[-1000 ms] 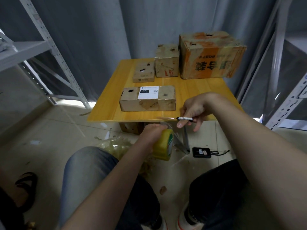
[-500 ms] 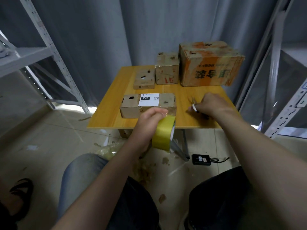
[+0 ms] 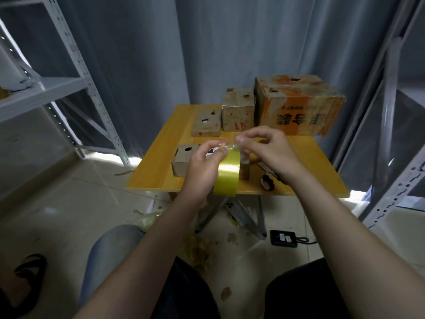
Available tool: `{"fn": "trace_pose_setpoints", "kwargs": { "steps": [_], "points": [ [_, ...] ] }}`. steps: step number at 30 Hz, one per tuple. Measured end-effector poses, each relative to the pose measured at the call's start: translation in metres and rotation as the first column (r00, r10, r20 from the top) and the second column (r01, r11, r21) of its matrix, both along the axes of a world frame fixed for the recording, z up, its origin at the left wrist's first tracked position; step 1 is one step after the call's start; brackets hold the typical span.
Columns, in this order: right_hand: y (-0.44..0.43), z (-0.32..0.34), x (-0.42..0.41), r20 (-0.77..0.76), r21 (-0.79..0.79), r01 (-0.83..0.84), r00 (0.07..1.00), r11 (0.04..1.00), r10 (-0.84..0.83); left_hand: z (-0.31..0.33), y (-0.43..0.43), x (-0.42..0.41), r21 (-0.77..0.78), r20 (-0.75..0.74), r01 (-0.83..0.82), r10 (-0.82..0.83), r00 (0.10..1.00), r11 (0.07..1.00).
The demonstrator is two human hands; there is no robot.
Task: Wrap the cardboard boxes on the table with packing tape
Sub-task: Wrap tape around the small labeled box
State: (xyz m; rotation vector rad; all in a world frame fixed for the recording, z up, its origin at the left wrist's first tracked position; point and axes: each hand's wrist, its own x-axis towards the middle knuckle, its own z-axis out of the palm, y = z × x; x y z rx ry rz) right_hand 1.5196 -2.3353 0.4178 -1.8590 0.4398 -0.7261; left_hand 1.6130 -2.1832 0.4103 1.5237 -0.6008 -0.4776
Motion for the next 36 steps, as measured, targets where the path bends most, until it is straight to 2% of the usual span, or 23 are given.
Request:
{"fn": "trace_pose_setpoints", "kwargs": {
  "steps": [2,5,12,15,18,21,24,28,31,33,36],
  "points": [
    [0.008,-0.003,0.005,0.004,-0.018,0.021,1.0,1.0,-0.021,0.0,-0.002,-0.001,-0.018,0.016,-0.007,0.008,1.0,1.0],
    [0.013,-0.005,0.007,0.102,-0.003,0.063,0.993,0.998,-0.063,-0.001,-0.005,-0.001,-0.017,-0.013,-0.023,0.022,1.0,1.0],
    [0.022,-0.005,0.002,0.164,-0.209,0.032,0.987,0.977,0.002,0.007,-0.011,0.003,0.028,-0.313,0.03,-0.02,0.949,0.999],
    [0.024,-0.005,-0.003,0.196,-0.21,0.039,0.981,0.977,0.003,0.009,-0.016,0.005,0.049,-0.313,0.028,-0.012,0.95,0.998],
    [0.022,-0.002,-0.009,0.229,-0.195,0.05,0.973,0.98,-0.004,0.012,-0.022,0.002,-0.006,-0.339,0.043,-0.043,0.94,0.999],
    [0.015,-0.002,-0.014,0.22,-0.187,0.113,0.973,0.976,-0.07,0.017,-0.036,-0.003,-0.052,-0.412,0.058,-0.074,0.908,0.997],
    [0.002,-0.005,-0.015,0.098,-0.158,0.214,0.975,0.964,-0.2,0.023,-0.061,-0.004,-0.057,-0.442,0.107,-0.121,0.889,0.993],
    [-0.025,-0.003,-0.012,0.028,-0.007,0.305,0.952,0.952,-0.305,0.035,-0.109,-0.004,0.05,-0.301,0.202,-0.178,0.937,0.978],
    [-0.053,0.002,-0.007,0.068,0.081,0.398,0.912,0.914,-0.404,0.038,-0.139,0.003,0.213,-0.053,0.318,-0.314,0.948,0.924],
    [-0.069,0.004,-0.001,0.049,-0.03,0.448,0.893,0.893,-0.447,0.038,-0.147,0.018,0.319,0.157,0.36,-0.423,0.892,0.877],
    [-0.09,-0.001,0.01,-0.078,-0.23,0.487,0.854,0.843,-0.514,0.038,-0.14,0.055,0.489,0.316,0.387,-0.572,0.757,0.782]
  ]
}}
